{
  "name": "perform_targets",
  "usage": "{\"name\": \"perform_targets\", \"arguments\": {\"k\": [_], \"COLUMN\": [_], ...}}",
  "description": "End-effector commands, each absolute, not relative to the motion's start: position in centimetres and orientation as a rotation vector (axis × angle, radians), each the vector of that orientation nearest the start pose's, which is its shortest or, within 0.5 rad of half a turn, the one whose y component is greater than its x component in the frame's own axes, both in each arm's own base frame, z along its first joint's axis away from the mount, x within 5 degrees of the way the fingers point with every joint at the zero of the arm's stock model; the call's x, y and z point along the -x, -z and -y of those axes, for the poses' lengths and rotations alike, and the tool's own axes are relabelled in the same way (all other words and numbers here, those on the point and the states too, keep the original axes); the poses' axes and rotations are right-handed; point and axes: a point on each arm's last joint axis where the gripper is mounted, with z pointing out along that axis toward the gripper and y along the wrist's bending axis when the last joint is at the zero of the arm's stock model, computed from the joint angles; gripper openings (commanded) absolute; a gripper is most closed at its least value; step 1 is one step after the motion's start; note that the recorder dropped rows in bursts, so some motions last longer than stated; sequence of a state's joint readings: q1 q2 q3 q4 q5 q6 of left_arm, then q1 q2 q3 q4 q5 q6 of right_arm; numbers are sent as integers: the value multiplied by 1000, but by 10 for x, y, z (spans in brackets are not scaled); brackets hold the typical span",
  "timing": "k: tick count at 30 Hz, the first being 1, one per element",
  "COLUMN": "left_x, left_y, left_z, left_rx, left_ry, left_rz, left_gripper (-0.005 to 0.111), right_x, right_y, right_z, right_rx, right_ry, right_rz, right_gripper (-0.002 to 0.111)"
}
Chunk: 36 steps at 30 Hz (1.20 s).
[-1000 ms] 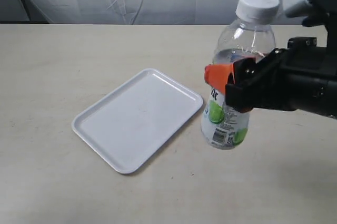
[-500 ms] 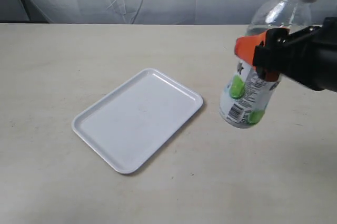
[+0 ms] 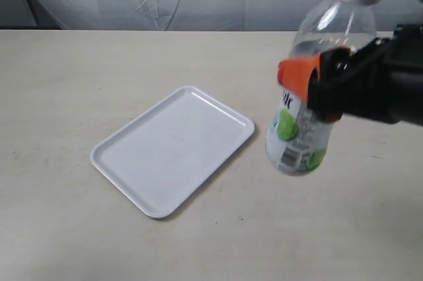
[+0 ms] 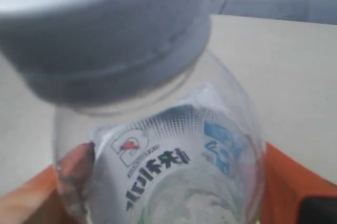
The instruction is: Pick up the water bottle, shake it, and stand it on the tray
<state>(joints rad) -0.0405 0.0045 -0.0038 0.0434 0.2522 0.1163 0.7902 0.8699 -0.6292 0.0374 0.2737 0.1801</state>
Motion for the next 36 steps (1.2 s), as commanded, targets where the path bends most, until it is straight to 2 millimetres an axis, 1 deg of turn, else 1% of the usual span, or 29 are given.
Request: {"name": "perform_targets", "arguments": {"k": [1, 2, 3, 4, 5, 7, 8, 9, 10, 12, 13, 14, 15, 16, 17, 19, 21, 22, 23, 24, 26, 27, 28, 29, 30, 33, 34, 35, 36], "left_x": [-55, -55, -55, -55, -55, -55, -55, -55, -55, -55, -55, -55, -55, -55, -55, -55, -55, -55, -55, -55, -55, -55, -55, -55, -55, -55, -55, -55, -55], "left_y": [-192, -192, -192, -192, -192, -192, -192, -192, -192, -192, -192, -192, -192, -192, -192, -192, -192, -192, -192, -192, -192, -192, -192, -192, -192, -192, -192, -192, -192], "left_z": [1, 1, 1, 1, 1, 1, 1, 1, 1, 1, 1, 1, 1, 1, 1, 1, 1, 1, 1, 1, 1, 1, 1, 1, 1, 1, 1, 1, 1], "left_rx": [-162, -162, -163, -163, -163, -163, -163, -163, -163, -163, -163, -165, -165, -165, -165, -165, -165, -165, -165, -165, -165, -165, -165, -165, -165, -165, -165, -165, -165], "left_ry": [-94, -94, -96, -96, -96, -96, -96, -96, -96, -96, -96, -98, -98, -98, -98, -98, -98, -98, -98, -98, -98, -98, -98, -98, -98, -98, -98, -98, -98], "left_rz": [-1715, -1715, -1715, -1715, -1715, -1715, -1715, -1715, -1715, -1715, -1715, -1715, -1715, -1715, -1715, -1715, -1715, -1715, -1715, -1715, -1715, -1715, -1715, -1715, -1715, -1715, -1715, -1715, -1715], "left_gripper": [0, 0, 0, 0, 0, 0, 0, 0, 0, 0, 0, 0, 0, 0, 0, 0, 0, 0, 0, 0, 0, 0, 0, 0, 0, 0, 0, 0, 0], "right_x": [-136, -147, -154, -154, -148, -129, -117, -113, -115, -131, -140, -146, -146, -141, -132, -114, -99, -95, -95, -98, -115, -120, -123, -124, -121, -111, -110, -110, -112], "right_y": [-318, -314, -309, -308, -308, -314, -320, -321, -323, -321, -319, -315, -313, -313, -317, -339, -365, -371, -370, -360, -317, -301, -292, -295, -306, -354, -359, -357, -348], "right_z": [-116, -106, -98, -98, -106, -124, -133, -135, -134, -124, -117, -113, -112, -117, -122, -126, -119, -115, -112, -111, -109, -107, -107, -107, -107, -102, -101, -99, -99], "right_rx": [619, 470, 278, 184, 247, 497, 684, 776, 815, 706, 581, 401, 295, 320, 418, 543, 521, 531, 567, 605, 618, 601, 580, 576, 562, 509, 512, 529, 556], "right_ry": [-427, -365, -359, -412, -489, -627, -653, -627, -579, -481, -474, -529, -593, -638, -678, -770, -867, -859, -804, -731, -541, -483, -455, -462, -505, -620, -610, -577, -520], "right_rz": [-1879, -1949, -2025, -2056, -2054, -1976, -1874, -1817, -1774, -1806, -1859, -1946, -1999, -2017, -1983, -1829, -1662, -1608, -1604, -1657, -1898, -1997, -2065, -2057, -2003, -1802, -1781, -1787, -1832], "right_gripper": [-1, -1, -1, -1, -1, -1, -1, -1, -1, -1, -1, -1, -1, -1, -1, -1, -1, -1, -1, -1, -1, -1, -1, -1, -1, -1, -1, -1, -1]}}
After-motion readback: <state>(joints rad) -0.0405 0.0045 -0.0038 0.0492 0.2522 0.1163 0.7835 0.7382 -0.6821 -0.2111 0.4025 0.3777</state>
